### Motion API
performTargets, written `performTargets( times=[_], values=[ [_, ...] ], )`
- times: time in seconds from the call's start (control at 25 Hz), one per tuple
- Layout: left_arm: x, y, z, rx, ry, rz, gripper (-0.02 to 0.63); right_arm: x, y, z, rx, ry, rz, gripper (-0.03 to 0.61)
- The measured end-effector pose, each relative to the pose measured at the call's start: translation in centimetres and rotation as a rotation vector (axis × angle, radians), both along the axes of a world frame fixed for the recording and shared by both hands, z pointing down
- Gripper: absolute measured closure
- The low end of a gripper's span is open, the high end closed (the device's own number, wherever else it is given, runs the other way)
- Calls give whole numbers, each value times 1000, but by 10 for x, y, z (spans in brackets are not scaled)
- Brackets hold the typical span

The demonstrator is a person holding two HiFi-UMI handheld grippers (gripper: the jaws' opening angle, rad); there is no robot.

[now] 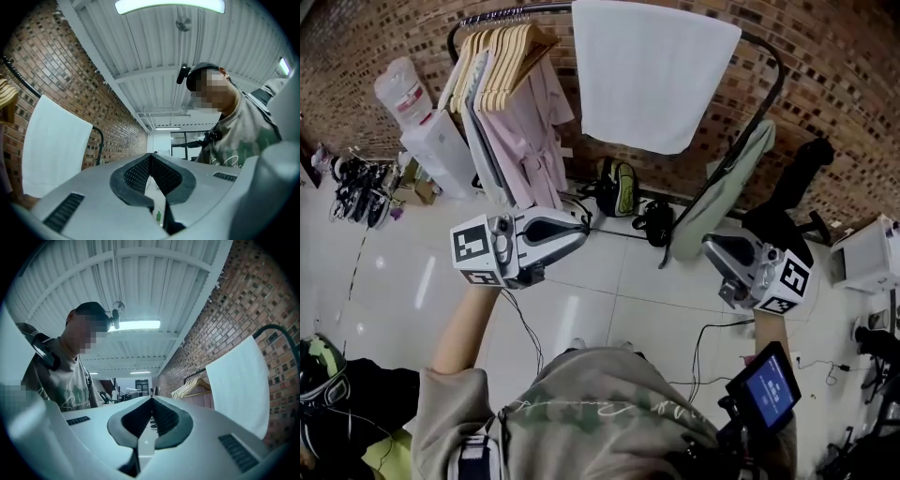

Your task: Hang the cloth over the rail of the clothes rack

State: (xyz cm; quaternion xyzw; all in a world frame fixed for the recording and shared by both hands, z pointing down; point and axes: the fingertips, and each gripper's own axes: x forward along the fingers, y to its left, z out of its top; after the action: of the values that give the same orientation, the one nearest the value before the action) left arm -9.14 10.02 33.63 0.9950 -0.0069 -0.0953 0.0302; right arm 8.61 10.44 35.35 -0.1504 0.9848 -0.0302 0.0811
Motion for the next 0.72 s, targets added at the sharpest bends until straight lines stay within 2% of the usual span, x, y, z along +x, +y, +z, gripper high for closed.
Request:
performTargets(
  times=[0.16,0.28,0.44,0.72],
  values=[
    [-3,2,10,10,-15,-16,609,-14,0,4,7,41,4,572],
    [-8,2,19,-28,-20,-7,609,-24,5,8,19,60,-2,572],
    [-8,5,29,0,-36,-18,609,-35,8,10,-5,55,-17,572],
    [-13,6,40,-43,-25,-19,609,-45,9,19,-15,54,-25,572]
  ],
)
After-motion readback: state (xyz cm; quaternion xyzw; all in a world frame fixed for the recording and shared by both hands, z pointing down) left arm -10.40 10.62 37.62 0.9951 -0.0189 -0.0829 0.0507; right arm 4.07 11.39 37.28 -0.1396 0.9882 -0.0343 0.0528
